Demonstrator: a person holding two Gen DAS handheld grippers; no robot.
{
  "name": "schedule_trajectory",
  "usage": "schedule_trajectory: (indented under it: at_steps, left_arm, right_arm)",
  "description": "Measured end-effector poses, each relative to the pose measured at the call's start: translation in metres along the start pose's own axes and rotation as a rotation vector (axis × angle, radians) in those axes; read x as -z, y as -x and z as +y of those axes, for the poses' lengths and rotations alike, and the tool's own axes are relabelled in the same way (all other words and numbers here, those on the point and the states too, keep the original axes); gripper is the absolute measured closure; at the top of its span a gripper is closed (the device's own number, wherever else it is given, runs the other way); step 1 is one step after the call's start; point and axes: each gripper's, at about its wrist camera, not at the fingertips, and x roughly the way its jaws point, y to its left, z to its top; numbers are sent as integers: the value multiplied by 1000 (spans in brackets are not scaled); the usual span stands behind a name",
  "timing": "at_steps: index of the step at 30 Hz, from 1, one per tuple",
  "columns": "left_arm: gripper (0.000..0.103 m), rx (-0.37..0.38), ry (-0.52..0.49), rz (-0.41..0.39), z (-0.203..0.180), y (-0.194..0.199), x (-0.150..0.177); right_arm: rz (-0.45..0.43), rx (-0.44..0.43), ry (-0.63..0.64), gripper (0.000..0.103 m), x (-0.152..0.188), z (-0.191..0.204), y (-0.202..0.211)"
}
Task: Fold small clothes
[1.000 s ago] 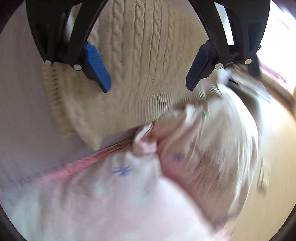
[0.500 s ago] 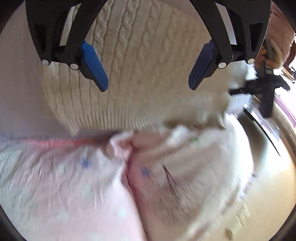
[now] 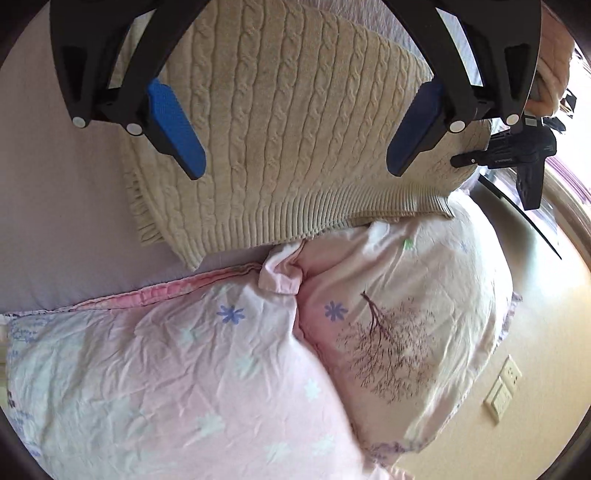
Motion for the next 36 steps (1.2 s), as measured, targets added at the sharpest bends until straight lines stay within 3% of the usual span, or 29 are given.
schedule_trajectory:
  at_steps: [3, 6, 9, 11, 13, 15, 19, 24, 27, 28, 29, 31, 34, 36]
  left_arm:
    - [87, 83, -41, -35, -54, 21, -5]
    - [87, 157, -149, -32, -133, 19, 4]
    - [86, 310, -208, 52, -213, -22, 32]
    - [83, 415, -229, 168, -256, -65, 53]
    - [88, 503, -170, 264, -268, -89, 63]
    - [86, 570, -136, 256, -258, -86, 59]
    - [63, 459, -216, 97, -219, -41, 52]
    - [61, 265, -366, 3, -174, 0, 74]
    - [56, 221, -448, -39, -165, 4, 94]
    - [54, 211, -474, -50, -164, 4, 100]
    - [51, 200, -493, -51, -166, 2, 105]
    - [51, 213, -512, -30, -170, -6, 110]
    - [51, 238, -543, -38, -182, -14, 122]
    - [51, 236, -565, -22, -188, -24, 132]
  right_arm:
    - [-47, -39, -57, 3, -8, -15, 15]
    - [-107, -40, -97, 3, -16, -32, 32]
    - [-134, -19, -135, 3, -22, -52, 38]
    - [-129, -24, -171, 3, -25, -69, 40]
    - [-122, -22, -215, 3, -26, -85, 42]
    - [-115, -66, -262, 3, -27, -98, 44]
    - [-75, -100, -232, 6, -31, -95, 46]
    - [33, -20, -132, 26, -29, -75, 31]
    - [114, 15, -111, 37, -23, -71, 14]
    - [147, 26, -96, 58, -21, -70, 6]
    - [177, 82, -69, 72, -18, -66, -3]
    - [143, 126, -31, 85, -21, -62, -6]
    - [82, 135, -75, 90, -38, -73, 0]
    - [98, 187, -84, 90, -42, -81, -8]
